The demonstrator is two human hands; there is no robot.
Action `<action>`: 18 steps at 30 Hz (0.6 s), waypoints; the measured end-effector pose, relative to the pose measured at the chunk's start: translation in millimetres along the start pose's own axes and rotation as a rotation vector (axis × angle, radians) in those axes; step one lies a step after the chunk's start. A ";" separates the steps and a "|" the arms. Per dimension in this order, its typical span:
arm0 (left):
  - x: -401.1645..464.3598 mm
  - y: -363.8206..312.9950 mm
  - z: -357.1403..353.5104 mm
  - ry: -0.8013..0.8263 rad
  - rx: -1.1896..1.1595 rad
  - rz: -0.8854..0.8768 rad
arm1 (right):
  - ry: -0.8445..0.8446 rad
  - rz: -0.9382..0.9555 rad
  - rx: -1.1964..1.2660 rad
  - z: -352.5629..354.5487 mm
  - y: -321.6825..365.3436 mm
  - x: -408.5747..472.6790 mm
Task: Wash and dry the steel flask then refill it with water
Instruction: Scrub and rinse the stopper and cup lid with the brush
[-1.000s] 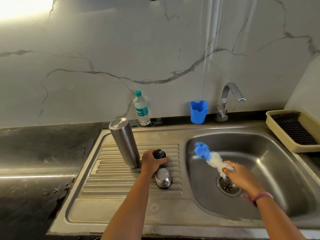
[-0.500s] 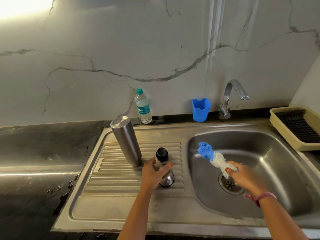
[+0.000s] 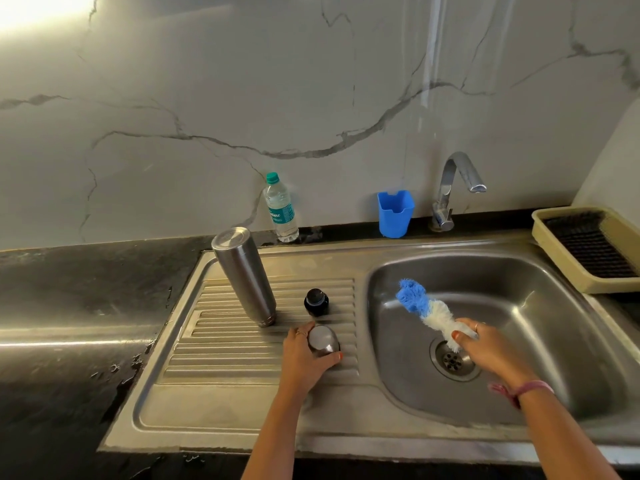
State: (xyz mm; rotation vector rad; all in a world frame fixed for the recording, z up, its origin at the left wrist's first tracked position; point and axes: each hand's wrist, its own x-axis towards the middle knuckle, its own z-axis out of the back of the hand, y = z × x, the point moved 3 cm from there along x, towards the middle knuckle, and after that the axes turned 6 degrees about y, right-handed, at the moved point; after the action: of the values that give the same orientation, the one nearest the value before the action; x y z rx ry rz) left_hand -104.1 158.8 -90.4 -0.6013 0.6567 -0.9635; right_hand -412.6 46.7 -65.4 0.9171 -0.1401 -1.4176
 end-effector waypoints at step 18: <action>27.7 -127.6 -86.8 0.195 0.098 -0.140 | -0.112 -0.084 -0.018 90.4 -65.5 -19.9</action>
State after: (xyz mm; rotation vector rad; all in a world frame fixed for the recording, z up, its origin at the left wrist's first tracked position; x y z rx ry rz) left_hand -225.2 63.2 -62.4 -0.4752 0.7427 -1.1890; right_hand -521.1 30.2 -37.2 0.8365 -0.1744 -1.5466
